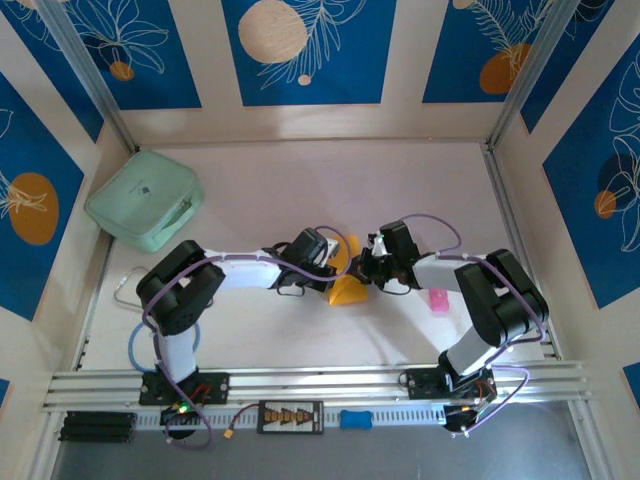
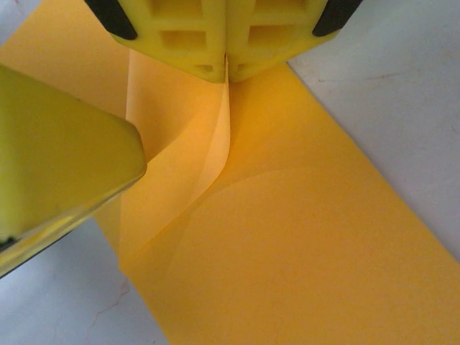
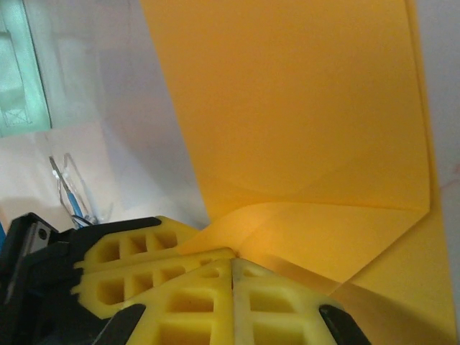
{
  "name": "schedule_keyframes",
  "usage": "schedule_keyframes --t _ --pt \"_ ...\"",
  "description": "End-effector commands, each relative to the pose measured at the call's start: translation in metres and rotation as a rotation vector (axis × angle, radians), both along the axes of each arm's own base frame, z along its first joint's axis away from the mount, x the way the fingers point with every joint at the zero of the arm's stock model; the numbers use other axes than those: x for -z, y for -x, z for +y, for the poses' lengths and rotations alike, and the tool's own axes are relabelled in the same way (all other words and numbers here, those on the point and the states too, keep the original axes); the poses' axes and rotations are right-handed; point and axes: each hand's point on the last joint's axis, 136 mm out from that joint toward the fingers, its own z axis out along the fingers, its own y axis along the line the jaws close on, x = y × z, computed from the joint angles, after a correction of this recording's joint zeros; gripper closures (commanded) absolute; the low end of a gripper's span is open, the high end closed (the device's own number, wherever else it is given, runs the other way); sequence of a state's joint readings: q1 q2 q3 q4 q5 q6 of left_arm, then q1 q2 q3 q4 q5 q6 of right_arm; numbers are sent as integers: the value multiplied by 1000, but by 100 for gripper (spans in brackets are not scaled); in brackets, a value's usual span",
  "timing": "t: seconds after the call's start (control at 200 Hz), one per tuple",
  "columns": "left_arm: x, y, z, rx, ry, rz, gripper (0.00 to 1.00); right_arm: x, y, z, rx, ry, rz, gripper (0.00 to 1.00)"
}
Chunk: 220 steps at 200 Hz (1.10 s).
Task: Fold a paper plane with a square sheet of paper (pick it up from the middle)
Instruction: Fold the triangle a second time at the center of the table.
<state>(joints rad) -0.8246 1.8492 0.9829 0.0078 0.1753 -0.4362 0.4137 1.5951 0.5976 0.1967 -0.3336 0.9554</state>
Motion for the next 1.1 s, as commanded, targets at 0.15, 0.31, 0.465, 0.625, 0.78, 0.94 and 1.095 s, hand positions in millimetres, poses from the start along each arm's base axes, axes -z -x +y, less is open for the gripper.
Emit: schedule_keyframes --t 0.15,0.31,0.465,0.625,0.78,0.94,1.095 --pt "17 6 12 10 -56 46 99 5 15 9 -27 -37 33 100" --pt "17 6 12 11 -56 49 99 11 19 10 -32 -27 47 100" --pt "16 6 11 11 -54 47 99 30 25 2 -17 30 87 100" --pt "16 5 11 5 -52 47 99 51 36 -10 12 88 143 100" --pt "8 1 11 -8 -36 41 97 55 39 -15 32 109 149 100" --pt "-10 -3 11 -34 -7 31 87 54 38 -15 34 117 156 100" --pt "-29 -5 15 -69 -3 22 72 56 38 -17 48 123 173 100"
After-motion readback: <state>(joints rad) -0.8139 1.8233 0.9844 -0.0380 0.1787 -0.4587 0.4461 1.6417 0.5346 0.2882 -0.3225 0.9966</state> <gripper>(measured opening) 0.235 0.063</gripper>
